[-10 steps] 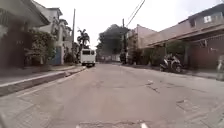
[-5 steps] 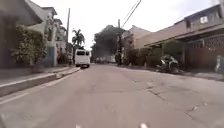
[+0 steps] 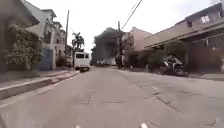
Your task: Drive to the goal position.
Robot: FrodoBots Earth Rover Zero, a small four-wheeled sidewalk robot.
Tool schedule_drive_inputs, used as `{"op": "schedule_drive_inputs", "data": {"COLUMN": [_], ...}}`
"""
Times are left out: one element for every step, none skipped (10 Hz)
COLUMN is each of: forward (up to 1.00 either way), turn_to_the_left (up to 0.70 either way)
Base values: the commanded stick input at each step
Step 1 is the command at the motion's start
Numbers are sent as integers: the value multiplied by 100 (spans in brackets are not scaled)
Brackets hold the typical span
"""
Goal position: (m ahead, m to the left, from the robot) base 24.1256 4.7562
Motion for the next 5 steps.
{"op": "schedule_drive_inputs", "data": {"forward": [70,70,70,70,70], "turn_to_the_left": [0,0,0,0,0]}}
